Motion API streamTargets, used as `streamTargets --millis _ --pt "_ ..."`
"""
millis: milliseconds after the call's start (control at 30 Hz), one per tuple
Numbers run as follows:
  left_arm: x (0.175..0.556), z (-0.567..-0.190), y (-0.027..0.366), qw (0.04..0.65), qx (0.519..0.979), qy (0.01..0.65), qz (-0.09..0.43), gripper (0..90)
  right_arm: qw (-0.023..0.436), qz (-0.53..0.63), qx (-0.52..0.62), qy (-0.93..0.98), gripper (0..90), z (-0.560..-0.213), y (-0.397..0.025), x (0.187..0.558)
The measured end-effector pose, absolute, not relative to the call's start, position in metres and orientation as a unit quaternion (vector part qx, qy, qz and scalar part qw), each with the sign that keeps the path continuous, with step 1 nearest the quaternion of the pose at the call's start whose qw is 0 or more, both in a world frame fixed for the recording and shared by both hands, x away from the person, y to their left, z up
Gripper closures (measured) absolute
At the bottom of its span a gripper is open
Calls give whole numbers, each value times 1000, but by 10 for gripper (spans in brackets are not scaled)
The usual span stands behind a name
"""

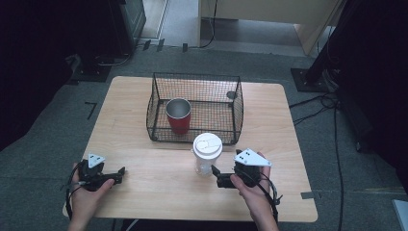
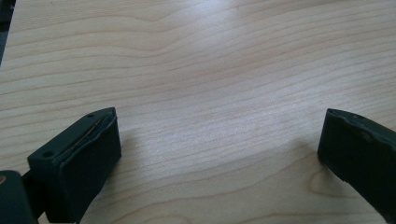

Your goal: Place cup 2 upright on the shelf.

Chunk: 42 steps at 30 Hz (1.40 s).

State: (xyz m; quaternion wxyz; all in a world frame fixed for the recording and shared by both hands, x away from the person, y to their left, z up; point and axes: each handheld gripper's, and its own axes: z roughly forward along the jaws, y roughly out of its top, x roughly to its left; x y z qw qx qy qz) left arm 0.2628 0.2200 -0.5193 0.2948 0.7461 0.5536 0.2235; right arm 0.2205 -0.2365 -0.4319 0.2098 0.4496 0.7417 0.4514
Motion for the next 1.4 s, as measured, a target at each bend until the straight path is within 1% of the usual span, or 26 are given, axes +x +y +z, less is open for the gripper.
streamTargets --millis 400,1033,1100,1300,1400 --pt "263 -519 220 295 748 550 223 1 194 463 442 744 5 -436 -220 228" --pt "263 -519 220 296 748 551 222 1 185 480 438 738 19 -438 -194 244" --pt "263 -519 220 296 748 551 222 1 188 482 441 734 40 -439 -191 246" --pt "263 -519 220 294 748 551 224 1 197 477 452 728 61 -443 -185 249" --pt "263 -519 220 294 749 550 224 1 214 465 455 729 61 -446 -182 251"
